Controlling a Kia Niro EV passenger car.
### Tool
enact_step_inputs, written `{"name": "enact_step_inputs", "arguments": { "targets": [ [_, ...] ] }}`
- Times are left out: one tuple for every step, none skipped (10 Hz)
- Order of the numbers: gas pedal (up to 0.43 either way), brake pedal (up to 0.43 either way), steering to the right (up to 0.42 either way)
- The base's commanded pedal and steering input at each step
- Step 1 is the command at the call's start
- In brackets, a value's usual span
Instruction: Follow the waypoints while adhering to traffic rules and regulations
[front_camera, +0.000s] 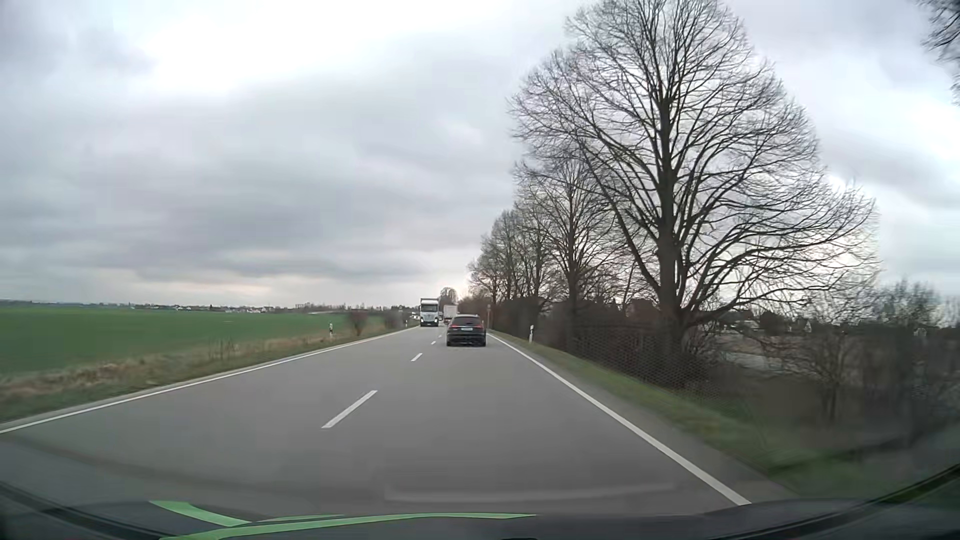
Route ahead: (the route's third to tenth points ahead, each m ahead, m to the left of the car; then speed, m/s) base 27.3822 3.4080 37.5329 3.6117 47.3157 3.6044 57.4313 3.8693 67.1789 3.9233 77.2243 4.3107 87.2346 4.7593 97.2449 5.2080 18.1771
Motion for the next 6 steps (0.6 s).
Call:
{"name": "enact_step_inputs", "arguments": {
  "targets": [
    [0.169, 0.000, -0.002],
    [0.169, 0.000, -0.002],
    [0.169, 0.000, -0.002],
    [0.177, 0.000, -0.002],
    [0.177, 0.000, -0.002],
    [0.189, 0.000, -0.002]
  ]
}}
